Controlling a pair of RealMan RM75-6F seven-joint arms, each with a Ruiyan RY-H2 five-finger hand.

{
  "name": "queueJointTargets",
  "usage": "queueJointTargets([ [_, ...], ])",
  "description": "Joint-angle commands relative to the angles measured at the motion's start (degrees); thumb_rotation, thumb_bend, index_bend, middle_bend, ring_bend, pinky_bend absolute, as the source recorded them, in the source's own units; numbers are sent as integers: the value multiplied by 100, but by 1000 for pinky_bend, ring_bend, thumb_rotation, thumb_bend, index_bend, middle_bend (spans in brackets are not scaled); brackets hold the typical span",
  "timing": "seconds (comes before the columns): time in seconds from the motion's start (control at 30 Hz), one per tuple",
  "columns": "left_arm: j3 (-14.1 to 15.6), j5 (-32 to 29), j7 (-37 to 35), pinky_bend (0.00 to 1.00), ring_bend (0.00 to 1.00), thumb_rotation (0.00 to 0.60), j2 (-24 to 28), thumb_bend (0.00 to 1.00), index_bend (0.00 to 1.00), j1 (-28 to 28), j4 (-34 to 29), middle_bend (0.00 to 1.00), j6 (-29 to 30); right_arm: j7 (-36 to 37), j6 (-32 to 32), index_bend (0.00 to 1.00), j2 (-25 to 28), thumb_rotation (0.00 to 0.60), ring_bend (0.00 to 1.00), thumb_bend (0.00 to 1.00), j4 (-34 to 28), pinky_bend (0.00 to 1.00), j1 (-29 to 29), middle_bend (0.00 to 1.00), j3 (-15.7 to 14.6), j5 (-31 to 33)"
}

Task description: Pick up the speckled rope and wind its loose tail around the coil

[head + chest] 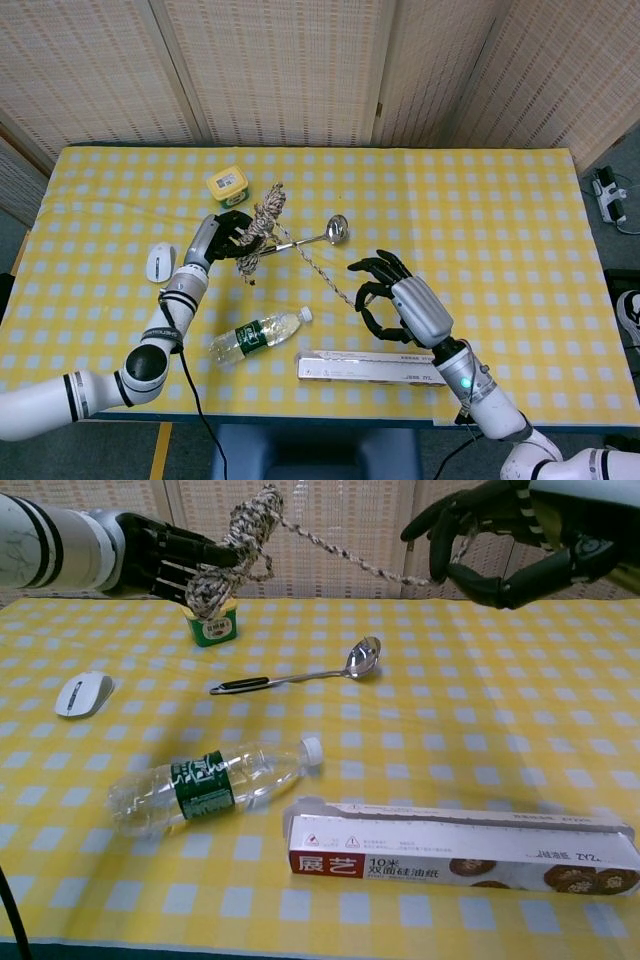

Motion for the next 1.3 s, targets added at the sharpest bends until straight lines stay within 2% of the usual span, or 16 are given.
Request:
queueJointTargets([
  [0.03, -308, 184, -566, 638, 585, 600, 437, 513, 590, 359, -305, 609, -368, 274, -301, 626, -174, 600, 140, 602, 505, 0, -25, 227, -141, 260],
  [0.27, -569, 579, -1428, 634, 584, 600, 836, 516, 592, 771, -695, 609, -1028, 329, -713, 626, -473, 600, 141, 607, 1000, 0, 140, 227, -55, 630],
  [0.47, -513, 1237, -1770, 627, 583, 600, 1014, 517, 592, 966, -930, 609, -1305, 302, -919, 626, -678, 600, 141, 607, 1340, 0, 315, 227, 228, 1052],
  [0.7, -392, 2099, -2033, 624, 578, 600, 1108, 516, 593, 1097, -1169, 609, -1500, 46, -1225, 626, -950, 600, 143, 610, 1716, 10, 700, 228, 699, 1778],
  [1.0, 239, 3467, -1711, 605, 571, 600, 1033, 517, 595, 980, -1195, 609, -1434, -365, -1310, 626, -1103, 600, 161, 612, 1664, 40, 1262, 231, 1355, 2427],
  [1.3, 900, 3955, -1107, 582, 567, 600, 814, 516, 598, 589, -1085, 609, -1077, -816, -1004, 626, -1272, 600, 166, 613, 1379, 50, 1702, 234, 1770, 2755],
])
